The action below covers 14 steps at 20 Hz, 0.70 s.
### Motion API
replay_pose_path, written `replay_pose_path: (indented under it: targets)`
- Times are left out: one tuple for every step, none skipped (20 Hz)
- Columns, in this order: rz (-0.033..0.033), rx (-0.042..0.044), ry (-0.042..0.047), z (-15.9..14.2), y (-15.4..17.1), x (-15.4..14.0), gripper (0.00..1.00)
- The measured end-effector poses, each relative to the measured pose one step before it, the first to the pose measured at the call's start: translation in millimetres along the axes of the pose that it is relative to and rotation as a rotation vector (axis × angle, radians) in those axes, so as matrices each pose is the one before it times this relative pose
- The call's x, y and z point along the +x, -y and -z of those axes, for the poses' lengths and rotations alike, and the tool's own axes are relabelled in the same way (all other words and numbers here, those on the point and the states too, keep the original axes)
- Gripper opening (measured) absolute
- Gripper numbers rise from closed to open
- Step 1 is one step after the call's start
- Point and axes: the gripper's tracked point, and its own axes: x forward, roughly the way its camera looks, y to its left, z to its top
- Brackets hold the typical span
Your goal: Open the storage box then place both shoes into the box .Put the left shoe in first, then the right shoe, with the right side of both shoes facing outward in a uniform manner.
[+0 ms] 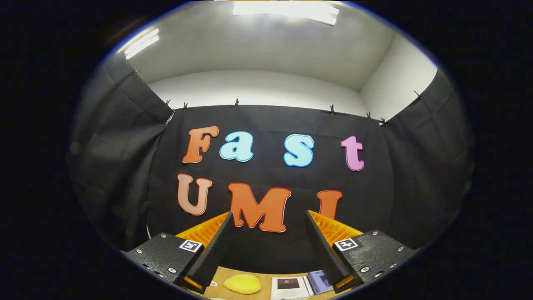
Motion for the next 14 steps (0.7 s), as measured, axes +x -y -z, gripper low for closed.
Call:
replay_pose_path:
  targets:
    - [-0.04118,0.0283,-0.0348,13.41,-16.19,-2.43,0.99]
    - [-0.03737,0.01693,-0.03124,12.1,-12.32,-0.2,0.99]
    - [-0.02343,0.00552,-0.02545,11.0,-6.92,-1.21,0.99]
    - [-0.01409,0.00275,-0.01705,7.46,-6.13,0.63,0.99]
    - [-0.01395,0.00602,-0.01572,7.92,-7.63,1.57,0.99]
    - [-0.01861,0.00531,-0.02243,9.48,-9.19,1.6,0.99]
    - [-0.01823,0.00782,-0.02833,13.1,-9.57,2.58,0.99]
    - [-0.02216,0.01182,-0.03569,15.01,-9.38,1.76,0.99]
    - [-0.02638,0.01482,-0.03875,15.35,-10.28,3.04,0.99]
    - [-0.03366,0.01617,-0.0443,18.48,-9.33,1.04,0.99]
    - [-0.02984,0.01658,-0.05225,20.85,-10.3,3.02,0.99]
    - [-0.0275,0.01814,-0.05803,20.86,-7.5,3.06,0.99]
    - [-0.02685,0.02205,-0.06297,19.81,-7.15,4.82,1.0]
    - [-0.03133,0.02754,-0.05857,19.48,-9.7,6.91,1.0]
